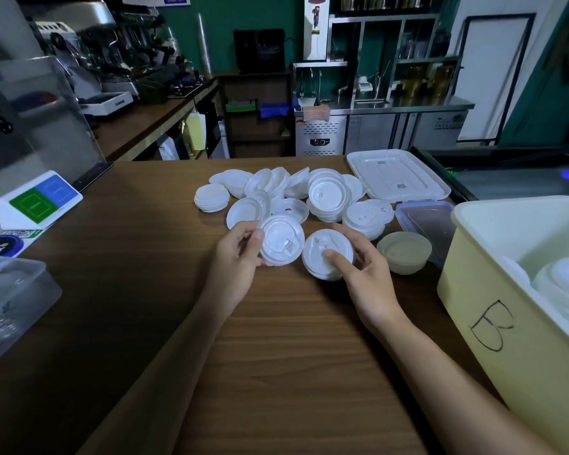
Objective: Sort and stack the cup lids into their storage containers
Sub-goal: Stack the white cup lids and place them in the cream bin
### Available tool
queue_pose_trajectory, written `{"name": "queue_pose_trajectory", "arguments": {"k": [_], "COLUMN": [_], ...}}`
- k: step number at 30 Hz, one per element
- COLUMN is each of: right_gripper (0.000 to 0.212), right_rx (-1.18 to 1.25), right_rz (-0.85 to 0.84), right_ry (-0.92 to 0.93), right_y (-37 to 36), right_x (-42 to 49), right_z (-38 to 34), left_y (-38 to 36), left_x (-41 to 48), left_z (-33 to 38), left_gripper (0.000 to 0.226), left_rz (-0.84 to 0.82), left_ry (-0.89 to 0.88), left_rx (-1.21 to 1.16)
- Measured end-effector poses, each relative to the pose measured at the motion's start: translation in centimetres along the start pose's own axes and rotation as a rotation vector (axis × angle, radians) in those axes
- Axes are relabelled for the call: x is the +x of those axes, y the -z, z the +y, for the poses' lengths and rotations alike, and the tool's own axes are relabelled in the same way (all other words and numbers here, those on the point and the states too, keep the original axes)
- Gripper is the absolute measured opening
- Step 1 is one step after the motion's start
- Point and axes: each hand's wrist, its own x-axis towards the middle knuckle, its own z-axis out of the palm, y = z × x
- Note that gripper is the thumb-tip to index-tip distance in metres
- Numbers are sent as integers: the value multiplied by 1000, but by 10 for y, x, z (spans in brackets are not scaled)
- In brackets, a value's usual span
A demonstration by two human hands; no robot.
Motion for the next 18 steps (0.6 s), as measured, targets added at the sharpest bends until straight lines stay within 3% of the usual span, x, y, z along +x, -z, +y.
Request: {"name": "queue_pose_trajectory", "arguments": {"k": [5, 8, 12, 18], "right_gripper": [37, 36, 36, 29], "right_rx": [-20, -25, -15, 11], "right_rz": [-22, -39, -11, 15], "right_ry": [7, 11, 10, -37], "right_y": [0, 2, 4, 1], "right_x": [-1, -1, -1, 1], "right_z": [1, 1, 1, 2], "left_y": [-7, -15, -16, -14], "left_x": [-6, -14, -15, -14], "left_z": [8, 7, 3, 3], "left_gripper": [25, 29, 23, 40], "left_rz": [-50, -121, -79, -170], "left_ry": [149, 127, 65, 180], "left_rx": [-266, -204, -9, -142]}}
